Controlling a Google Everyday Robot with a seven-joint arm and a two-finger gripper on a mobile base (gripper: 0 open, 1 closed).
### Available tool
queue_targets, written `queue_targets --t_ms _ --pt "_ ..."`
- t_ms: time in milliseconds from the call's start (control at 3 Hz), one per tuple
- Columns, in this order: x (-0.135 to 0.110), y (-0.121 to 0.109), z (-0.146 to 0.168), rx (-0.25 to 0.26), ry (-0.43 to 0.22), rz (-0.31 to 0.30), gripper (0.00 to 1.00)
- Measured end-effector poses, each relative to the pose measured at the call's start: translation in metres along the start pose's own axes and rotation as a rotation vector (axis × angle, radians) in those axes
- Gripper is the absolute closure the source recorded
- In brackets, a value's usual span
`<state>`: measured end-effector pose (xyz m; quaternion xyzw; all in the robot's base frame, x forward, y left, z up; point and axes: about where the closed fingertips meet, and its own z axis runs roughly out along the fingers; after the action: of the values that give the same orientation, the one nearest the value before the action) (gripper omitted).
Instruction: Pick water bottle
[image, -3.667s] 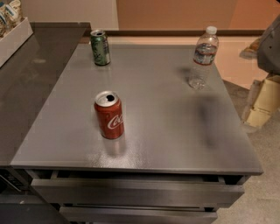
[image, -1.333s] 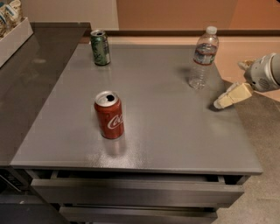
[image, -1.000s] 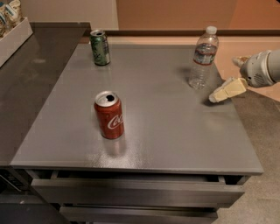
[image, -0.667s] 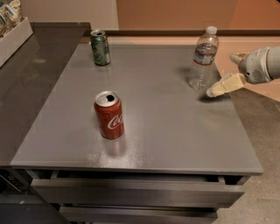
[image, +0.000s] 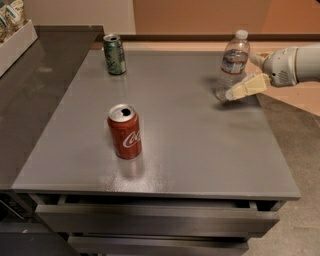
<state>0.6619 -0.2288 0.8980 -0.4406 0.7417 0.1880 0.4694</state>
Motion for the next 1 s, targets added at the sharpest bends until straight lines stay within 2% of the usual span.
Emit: queue_targets --t_ms 333,667,1000 --pt "-0.015 0.001 0.008 -0.039 -0.063 0.013 0.0" --pt "-0.028 0.002 0.013 -0.068 -0.104 0.02 0.15" --pt "-0.038 0.004 0.014 -0.087 -0.127 0.027 0.39"
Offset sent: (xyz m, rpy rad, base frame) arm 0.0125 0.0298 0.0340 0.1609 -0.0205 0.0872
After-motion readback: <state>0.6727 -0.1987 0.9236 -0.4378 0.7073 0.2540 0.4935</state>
